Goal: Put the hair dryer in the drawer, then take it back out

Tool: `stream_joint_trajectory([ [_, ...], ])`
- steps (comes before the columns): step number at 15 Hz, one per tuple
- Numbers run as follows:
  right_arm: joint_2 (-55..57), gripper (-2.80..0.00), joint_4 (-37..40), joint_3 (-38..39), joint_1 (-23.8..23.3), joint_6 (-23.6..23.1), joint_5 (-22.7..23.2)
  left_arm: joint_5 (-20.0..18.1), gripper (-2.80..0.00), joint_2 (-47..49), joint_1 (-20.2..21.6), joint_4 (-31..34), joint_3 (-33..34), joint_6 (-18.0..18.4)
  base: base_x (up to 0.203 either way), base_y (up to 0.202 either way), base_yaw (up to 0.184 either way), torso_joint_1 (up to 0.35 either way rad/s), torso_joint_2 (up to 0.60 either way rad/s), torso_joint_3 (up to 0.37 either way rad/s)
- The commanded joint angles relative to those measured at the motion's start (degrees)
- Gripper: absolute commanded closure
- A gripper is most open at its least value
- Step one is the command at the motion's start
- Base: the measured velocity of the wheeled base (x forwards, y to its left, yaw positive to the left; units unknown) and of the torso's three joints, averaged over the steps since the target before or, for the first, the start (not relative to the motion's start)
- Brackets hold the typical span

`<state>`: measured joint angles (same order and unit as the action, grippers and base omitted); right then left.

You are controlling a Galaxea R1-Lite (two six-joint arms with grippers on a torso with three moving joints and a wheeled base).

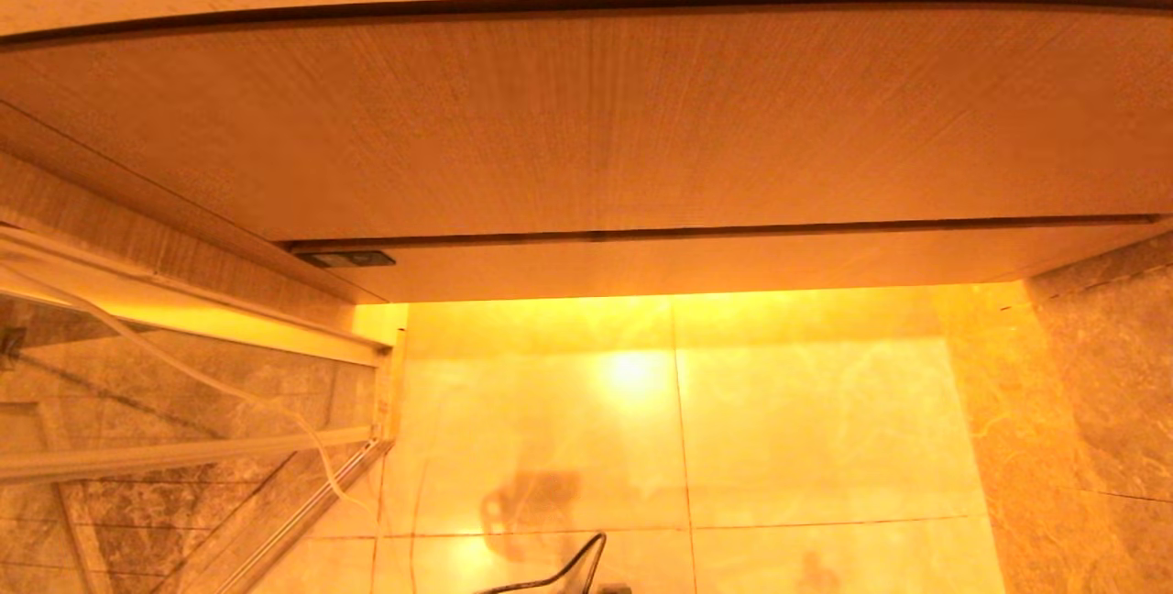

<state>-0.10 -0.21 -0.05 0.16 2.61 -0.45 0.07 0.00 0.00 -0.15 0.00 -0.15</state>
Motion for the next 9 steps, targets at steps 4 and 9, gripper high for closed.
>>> stream_joint_trajectory([
  [4, 0.27, 0.0, 0.03, 0.14, 0.02, -0.06, 0.01, 0.01, 0.0, 0.0, 0.0, -0.03, 0.0, -0.03, 0.0, 0.0, 0.0, 0.0, 0.0, 0.0],
  [9, 0.27, 0.0, 0.03, 0.14, 0.02, 0.12, -0.17, 0.01, 0.0, 0.0, 0.0, -0.03, 0.0, -0.03, 0.0, 0.0, 0.0, 0.0, 0.0, 0.0],
])
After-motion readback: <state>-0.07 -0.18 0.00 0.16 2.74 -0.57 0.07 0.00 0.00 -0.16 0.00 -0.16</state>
